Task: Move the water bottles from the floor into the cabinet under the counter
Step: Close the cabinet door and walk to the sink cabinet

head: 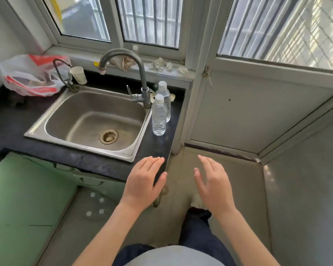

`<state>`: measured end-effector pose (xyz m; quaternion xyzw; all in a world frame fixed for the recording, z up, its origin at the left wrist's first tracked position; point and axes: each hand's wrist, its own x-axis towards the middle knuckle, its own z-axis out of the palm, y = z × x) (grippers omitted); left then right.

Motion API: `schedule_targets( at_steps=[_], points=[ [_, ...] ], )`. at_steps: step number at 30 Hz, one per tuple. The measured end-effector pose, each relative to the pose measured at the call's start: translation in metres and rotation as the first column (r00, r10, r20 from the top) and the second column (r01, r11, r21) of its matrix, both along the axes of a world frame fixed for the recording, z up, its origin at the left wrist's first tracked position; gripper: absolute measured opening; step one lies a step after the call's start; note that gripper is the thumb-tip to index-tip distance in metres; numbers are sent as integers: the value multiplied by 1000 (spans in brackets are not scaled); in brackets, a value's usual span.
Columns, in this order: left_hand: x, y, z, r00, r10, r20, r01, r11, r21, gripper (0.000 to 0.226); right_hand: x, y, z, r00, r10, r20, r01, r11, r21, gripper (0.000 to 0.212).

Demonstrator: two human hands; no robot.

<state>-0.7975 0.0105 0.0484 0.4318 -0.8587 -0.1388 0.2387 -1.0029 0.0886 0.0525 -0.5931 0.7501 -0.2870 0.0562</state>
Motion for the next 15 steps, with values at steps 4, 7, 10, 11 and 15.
schedule_targets(
  at_steps=[4, 7, 10, 11, 15],
  points=[
    [-45, -27, -16, 984, 171, 44, -174, 982, 69, 46, -56, -67, -13, 988, 153, 7, -153, 988, 35, 46],
    [-79, -46, -12, 948, 314, 52, -318, 941, 113, 48, -99, -116, -7, 961, 278, -10, -276, 958, 73, 47],
    [-107, -63, -3, 894, 446, 50, -449, 884, 131, 49, -130, -159, 4, 922, 387, -30, -384, 920, 79, 47],
    [-114, -70, -1, 870, 489, 56, -492, 859, 143, 52, -137, -173, 8, 908, 419, -31, -416, 906, 78, 47],
    [-130, -92, 1, 749, 659, 73, -656, 720, 228, 69, -147, -221, 10, 869, 493, 39, -495, 866, 72, 46]
  ],
)
